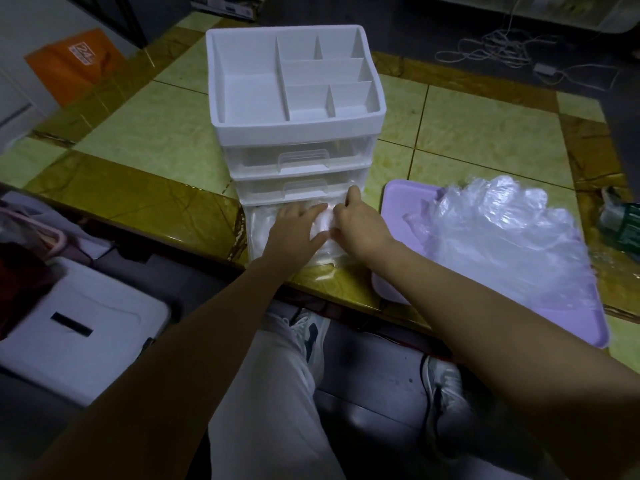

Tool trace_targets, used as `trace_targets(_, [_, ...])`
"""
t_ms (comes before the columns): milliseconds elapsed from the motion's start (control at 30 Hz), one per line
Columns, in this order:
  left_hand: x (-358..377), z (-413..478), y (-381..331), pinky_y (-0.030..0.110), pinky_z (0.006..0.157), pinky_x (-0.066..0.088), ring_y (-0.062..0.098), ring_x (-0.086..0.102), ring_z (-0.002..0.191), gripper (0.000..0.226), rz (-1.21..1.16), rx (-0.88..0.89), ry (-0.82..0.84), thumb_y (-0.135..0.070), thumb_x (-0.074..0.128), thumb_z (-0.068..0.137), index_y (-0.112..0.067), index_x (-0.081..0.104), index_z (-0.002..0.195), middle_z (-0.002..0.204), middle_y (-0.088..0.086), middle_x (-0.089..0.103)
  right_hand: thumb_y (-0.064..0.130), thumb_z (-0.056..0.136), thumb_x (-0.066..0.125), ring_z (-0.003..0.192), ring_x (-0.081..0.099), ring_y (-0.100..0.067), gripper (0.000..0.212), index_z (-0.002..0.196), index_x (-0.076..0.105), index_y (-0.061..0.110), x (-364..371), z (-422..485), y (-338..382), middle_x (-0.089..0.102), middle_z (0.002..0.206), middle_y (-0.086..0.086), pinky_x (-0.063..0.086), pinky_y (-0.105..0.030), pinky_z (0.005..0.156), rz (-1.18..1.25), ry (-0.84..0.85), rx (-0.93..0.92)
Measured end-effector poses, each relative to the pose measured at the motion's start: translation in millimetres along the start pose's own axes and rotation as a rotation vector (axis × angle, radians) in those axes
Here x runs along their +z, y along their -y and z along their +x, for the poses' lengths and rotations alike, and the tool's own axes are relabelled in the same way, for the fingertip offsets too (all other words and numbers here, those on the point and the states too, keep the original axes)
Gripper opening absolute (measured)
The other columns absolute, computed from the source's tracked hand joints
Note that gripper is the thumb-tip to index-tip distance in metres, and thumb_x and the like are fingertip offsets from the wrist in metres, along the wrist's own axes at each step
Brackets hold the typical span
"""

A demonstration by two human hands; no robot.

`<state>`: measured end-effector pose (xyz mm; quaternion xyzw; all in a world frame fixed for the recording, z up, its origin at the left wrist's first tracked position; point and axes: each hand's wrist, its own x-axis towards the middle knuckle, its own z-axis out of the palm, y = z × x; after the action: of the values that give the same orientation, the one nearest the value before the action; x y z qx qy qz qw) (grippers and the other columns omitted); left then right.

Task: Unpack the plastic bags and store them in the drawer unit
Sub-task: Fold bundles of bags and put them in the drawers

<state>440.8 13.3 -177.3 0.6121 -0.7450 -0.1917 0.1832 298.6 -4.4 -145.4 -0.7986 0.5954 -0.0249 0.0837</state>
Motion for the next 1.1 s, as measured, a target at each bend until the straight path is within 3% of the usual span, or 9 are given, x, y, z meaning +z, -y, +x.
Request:
trace_targets(167, [-4,1,2,0.032,0.099,0.032,0.028,0.051,0.115,0.052,-0.057,0.048,-0.049,-0.032,0.068,0.082,-0.009,0.052,0.127,0.124,0.009,0.058,0.001,0.087,0.054,0.097,0.051,-0.031,0.03,0.116,0.047,0.003,12,-1,2,0.038,0.124,-0.017,0.04,-0.037,0.065,-0.006,-0.061,-0.037])
trace_targets(300, [-3,3,5,0.033,0.107,0.022,0.028,0.044,0.123,0.053,0.063,0.02,0.05,-0.044,0.055,0.089,-0.017,0.051,0.134,0.129,0.01,0.055,0.006,0.094,0.047,0.12,0.046,-0.032,0.041,0.134,0.038,-0.001,12,4,4,0.034,0.141,-0.022,0.046,-0.039,0.089,-0.152,0.052,-0.042])
trace_targets(367, [-4,7,3,0.037,0.108,0.022,0.03,0.04,0.124,0.053,0.154,-0.007,0.104,-0.044,0.054,0.091,-0.025,0.045,0.14,0.131,0.013,0.051,0.011,0.093,0.05,0.121,0.044,-0.031,0.047,0.136,0.034,-0.001,9,2,5,0.042,0.136,-0.021,0.044,-0.037,0.093,-0.155,0.027,-0.039])
trace_targets(467, [-5,3,3,0.04,0.108,0.026,0.032,0.034,0.129,0.059,0.212,-0.018,0.112,-0.047,0.058,0.088,-0.026,0.044,0.141,0.139,0.016,0.042,0.019,0.083,0.067,0.116,0.045,-0.031,0.046,0.12,0.048,0.0,10,-7,3,0.046,0.128,-0.018,0.037,-0.034,0.097,-0.229,-0.032,-0.092])
trace_targets(567, [-15,-11,1,0.041,0.1,0.036,0.03,0.042,0.124,0.048,0.195,0.012,-0.029,-0.04,0.062,0.085,-0.021,0.057,0.128,0.133,0.012,0.048,0.009,0.075,0.071,0.118,0.039,-0.036,0.041,0.111,0.055,-0.003,8,-10,2,0.037,0.133,-0.022,0.038,-0.035,0.098,-0.167,-0.045,-0.062])
trace_targets(700, [-28,-25,1,0.04,0.081,0.043,0.031,0.054,0.098,0.04,0.452,0.008,-0.322,-0.038,0.067,0.077,-0.01,0.065,0.106,0.104,0.013,0.059,0.0,0.08,0.062,0.124,0.037,-0.036,0.039,0.117,0.051,-0.005,9,-7,7,0.037,0.133,-0.025,0.037,-0.034,0.1,-0.149,0.014,-0.06])
trace_targets(800, [-27,-28,4,0.04,0.092,0.038,0.032,0.051,0.106,0.051,0.491,-0.159,-0.147,-0.043,0.051,0.088,-0.002,0.053,0.117,0.115,0.018,0.055,0.001,0.084,0.058,0.137,0.028,-0.038,0.054,0.132,0.035,-0.006,13,-3,13,0.027,0.144,-0.03,0.034,-0.035,0.108,-0.087,0.084,0.003])
trace_targets(933, [-14,-17,7,0.042,0.103,0.033,0.035,0.045,0.121,0.052,0.523,-0.154,0.048,-0.035,0.037,0.093,0.003,0.043,0.128,0.132,0.023,0.048,0.003,0.081,0.061,0.132,0.037,-0.036,0.066,0.136,0.027,-0.008,13,3,12,0.036,0.139,-0.028,0.034,-0.035,0.11,-0.058,0.086,0.025])
trace_targets(1100, [-18,-11,9,0.045,0.101,0.034,0.038,0.043,0.122,0.062,0.45,-0.211,0.171,-0.041,0.032,0.088,0.0,0.044,0.134,0.139,0.023,0.04,0.003,0.087,0.055,0.112,0.045,-0.033,0.03,0.116,0.047,-0.003,17,0,3,0.048,0.122,-0.021,0.039,-0.034,0.088,-0.031,-0.002,-0.015])
